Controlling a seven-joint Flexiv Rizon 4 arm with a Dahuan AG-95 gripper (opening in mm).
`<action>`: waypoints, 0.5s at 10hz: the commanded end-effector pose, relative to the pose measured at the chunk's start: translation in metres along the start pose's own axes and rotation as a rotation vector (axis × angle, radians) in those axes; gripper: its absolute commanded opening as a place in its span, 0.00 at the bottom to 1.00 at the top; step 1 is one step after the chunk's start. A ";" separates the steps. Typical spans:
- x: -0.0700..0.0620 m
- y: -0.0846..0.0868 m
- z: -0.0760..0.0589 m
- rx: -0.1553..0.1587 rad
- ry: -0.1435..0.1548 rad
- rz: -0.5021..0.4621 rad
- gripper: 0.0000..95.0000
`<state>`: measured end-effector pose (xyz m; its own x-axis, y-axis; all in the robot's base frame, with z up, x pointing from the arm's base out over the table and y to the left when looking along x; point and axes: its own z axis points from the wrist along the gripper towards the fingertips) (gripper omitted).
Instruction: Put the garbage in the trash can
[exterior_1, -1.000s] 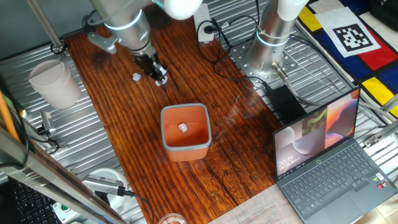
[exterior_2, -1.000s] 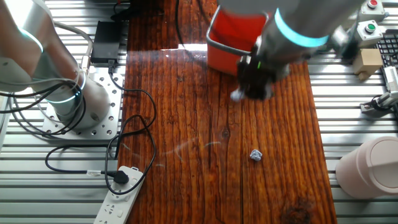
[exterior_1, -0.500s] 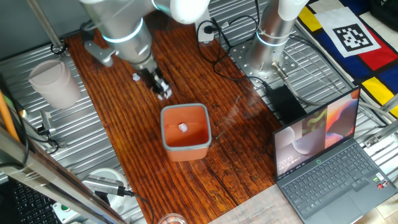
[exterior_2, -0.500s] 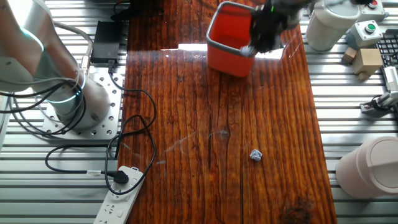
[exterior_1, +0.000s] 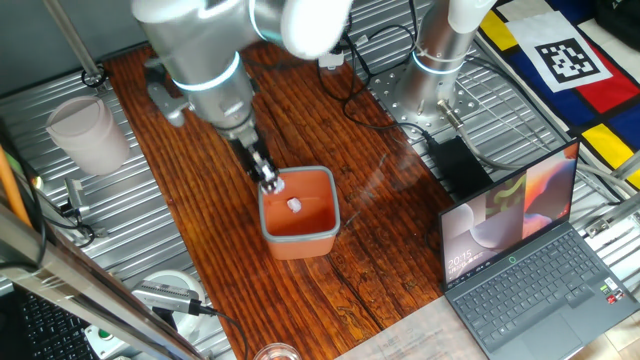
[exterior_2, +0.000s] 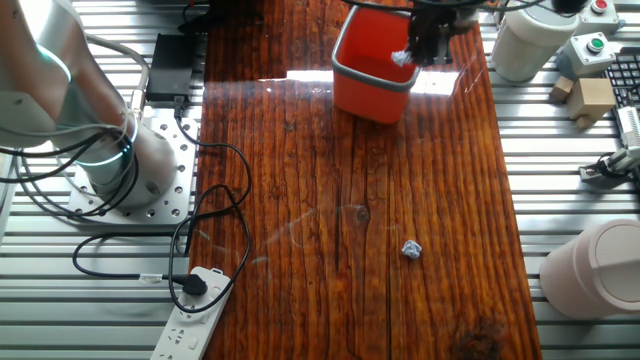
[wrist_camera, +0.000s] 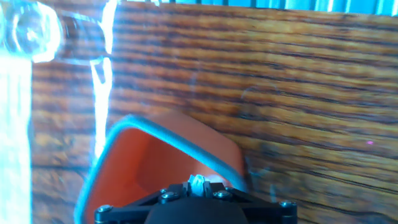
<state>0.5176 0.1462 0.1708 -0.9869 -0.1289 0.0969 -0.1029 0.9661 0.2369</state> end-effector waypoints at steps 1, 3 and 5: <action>-0.004 0.000 0.006 0.012 -0.018 -0.110 0.40; -0.004 0.000 0.006 0.015 -0.024 -0.129 0.60; -0.004 0.000 0.006 0.014 -0.022 -0.126 0.60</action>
<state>0.5189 0.1471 0.1647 -0.9758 -0.2176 0.0208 -0.2060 0.9472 0.2458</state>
